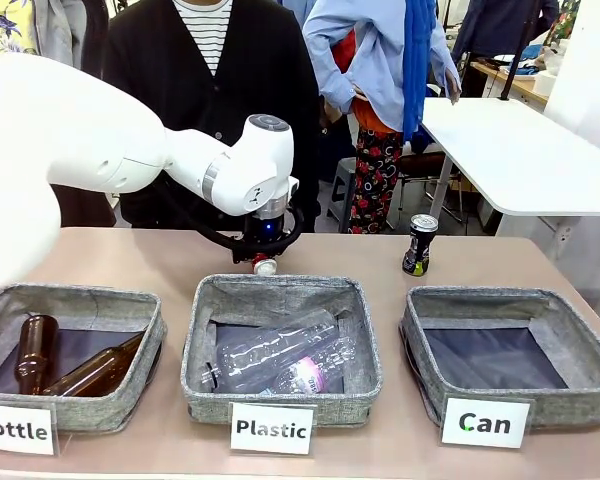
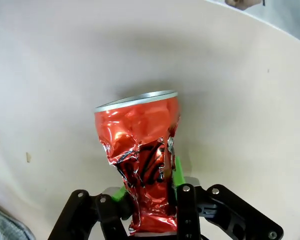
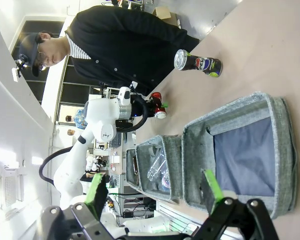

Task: Sort the can waste into the basket.
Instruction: Pick up the can waste from the table and place it in the right Fabric basket.

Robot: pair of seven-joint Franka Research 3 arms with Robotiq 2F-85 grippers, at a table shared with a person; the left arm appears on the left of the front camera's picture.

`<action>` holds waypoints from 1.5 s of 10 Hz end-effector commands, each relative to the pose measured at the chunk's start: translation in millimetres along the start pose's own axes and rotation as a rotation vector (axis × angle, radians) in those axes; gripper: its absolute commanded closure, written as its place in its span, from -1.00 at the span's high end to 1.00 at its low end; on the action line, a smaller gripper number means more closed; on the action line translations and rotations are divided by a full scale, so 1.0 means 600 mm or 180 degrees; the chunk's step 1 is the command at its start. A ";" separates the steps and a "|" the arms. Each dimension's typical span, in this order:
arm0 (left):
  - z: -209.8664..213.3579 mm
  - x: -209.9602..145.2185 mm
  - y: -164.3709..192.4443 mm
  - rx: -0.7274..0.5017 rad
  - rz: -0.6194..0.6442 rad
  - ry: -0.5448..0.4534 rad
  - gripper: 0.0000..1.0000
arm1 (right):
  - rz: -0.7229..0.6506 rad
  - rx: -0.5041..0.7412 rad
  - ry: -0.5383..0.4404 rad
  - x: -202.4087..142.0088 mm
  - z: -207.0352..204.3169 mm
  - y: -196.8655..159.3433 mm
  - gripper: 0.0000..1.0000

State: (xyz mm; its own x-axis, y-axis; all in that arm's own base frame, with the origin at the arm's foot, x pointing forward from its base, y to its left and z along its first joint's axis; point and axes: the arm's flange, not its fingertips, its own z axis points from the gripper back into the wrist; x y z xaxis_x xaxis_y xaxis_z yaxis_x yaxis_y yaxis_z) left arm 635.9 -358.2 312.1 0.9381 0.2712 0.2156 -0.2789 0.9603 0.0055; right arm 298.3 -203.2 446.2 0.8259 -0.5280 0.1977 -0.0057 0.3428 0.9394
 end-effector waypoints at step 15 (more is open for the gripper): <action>0.362 -0.246 0.277 -0.2152 -0.5198 0.0013 -1.00 | 0.0041 0.0057 -0.0038 0.002 -0.001 0.002 1.00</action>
State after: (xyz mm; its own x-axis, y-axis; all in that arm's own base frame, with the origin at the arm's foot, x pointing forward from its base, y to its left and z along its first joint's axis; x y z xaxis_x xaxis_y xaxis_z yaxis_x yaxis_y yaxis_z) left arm 378.5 -273.7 496.4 0.4735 -0.7871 0.3953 0.8807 0.4279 -0.2031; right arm 298.2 -203.3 446.2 0.8258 -0.5282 0.1978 -0.0056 0.3429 0.9394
